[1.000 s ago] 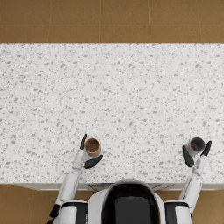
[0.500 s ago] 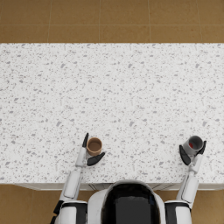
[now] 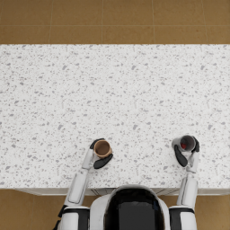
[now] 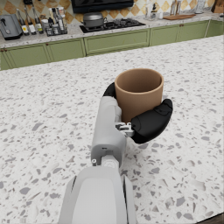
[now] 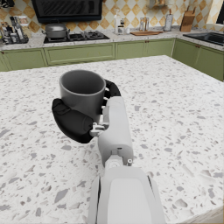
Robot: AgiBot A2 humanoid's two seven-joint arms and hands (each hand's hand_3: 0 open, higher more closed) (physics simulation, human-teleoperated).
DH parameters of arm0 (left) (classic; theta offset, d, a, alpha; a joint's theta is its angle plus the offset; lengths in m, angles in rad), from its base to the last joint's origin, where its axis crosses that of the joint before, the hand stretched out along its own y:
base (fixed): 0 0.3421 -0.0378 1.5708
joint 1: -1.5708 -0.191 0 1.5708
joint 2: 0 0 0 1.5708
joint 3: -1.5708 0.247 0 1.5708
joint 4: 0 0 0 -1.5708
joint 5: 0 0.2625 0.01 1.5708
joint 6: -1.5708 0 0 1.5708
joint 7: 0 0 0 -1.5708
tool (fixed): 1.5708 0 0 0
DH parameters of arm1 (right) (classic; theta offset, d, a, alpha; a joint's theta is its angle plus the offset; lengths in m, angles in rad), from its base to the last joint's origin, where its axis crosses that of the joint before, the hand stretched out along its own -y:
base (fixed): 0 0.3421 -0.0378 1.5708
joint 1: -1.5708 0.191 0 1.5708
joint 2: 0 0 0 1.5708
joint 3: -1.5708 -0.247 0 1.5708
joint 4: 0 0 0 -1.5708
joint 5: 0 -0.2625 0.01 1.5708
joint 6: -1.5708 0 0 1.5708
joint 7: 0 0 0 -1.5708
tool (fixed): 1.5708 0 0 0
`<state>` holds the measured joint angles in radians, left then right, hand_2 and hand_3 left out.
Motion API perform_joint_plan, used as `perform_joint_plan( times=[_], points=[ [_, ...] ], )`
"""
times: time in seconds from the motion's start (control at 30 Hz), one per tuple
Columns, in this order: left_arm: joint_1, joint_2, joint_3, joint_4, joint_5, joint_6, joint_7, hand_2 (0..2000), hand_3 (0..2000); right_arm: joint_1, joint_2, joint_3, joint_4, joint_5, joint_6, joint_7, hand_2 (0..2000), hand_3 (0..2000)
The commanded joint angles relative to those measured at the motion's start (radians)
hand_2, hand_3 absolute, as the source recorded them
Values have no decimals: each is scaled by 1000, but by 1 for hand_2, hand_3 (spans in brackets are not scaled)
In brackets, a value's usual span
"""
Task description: Pick up two cups and pour the berry on the right into the cup on the left
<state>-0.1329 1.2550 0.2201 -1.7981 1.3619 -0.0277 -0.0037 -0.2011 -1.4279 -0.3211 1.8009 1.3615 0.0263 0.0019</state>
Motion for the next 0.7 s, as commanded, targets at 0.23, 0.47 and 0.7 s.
perform_joint_plan(
  times=[0.23,0.47,0.7],
  points=[
    [105,89,62,-61,0,-6,1,2000,1280,101,37,196,158,31,14,2,2000,1280],
    [133,122,94,-56,221,-9,1,2000,1280,193,46,263,208,253,19,2,2000,1280],
    [178,167,117,-31,322,-11,1,2000,1280,333,-5,407,230,475,29,3,2000,1280]
  ],
)
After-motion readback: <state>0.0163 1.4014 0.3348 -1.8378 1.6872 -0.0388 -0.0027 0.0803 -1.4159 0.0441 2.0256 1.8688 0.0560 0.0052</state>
